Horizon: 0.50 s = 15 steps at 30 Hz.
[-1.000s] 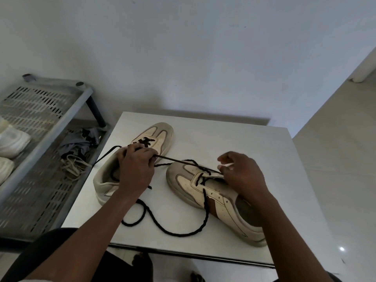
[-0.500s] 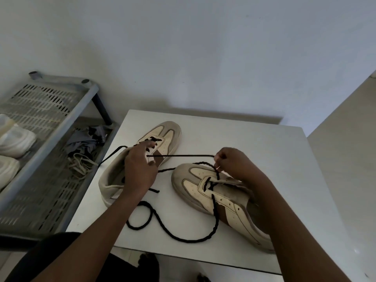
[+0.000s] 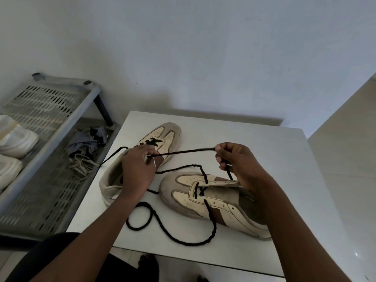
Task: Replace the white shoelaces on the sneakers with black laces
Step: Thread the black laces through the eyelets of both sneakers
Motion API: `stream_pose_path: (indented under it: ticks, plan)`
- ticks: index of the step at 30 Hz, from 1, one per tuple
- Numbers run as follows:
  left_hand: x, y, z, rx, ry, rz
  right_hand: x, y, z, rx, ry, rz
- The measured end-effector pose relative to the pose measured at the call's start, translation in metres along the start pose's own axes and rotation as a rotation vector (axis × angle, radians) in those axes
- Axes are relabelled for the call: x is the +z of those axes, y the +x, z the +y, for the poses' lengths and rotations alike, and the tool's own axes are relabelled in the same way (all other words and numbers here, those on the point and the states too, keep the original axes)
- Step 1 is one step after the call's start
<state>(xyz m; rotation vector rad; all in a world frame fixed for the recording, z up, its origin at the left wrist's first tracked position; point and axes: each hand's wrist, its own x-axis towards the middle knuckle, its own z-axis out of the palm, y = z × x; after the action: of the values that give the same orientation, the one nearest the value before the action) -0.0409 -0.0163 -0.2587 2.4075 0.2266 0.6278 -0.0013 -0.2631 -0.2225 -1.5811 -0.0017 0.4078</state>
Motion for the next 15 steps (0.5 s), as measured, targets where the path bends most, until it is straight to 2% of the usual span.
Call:
stream_pose_path:
  ticks: [4,6,10,12,15]
  plan:
    - [0.007,-0.008,0.001,0.124,0.244,-0.003,-0.004,-0.004,-0.007,-0.146,-0.059,-0.098]
    - [0.009,-0.013,0.010,0.195,0.261,0.017,-0.004,-0.005,-0.012,-0.196,-0.037,-0.112]
    - [0.018,-0.019,0.026,0.316,0.162,-0.032,0.010,-0.009,-0.020,-0.312,-0.074,-0.176]
    - [0.019,-0.021,0.035,0.323,0.052,-0.100,0.016,-0.010,-0.017,-0.302,-0.115,-0.212]
    - [0.014,-0.019,0.042,0.217,-0.144,-0.171,0.001,-0.002,-0.007,-0.120,-0.512,-0.212]
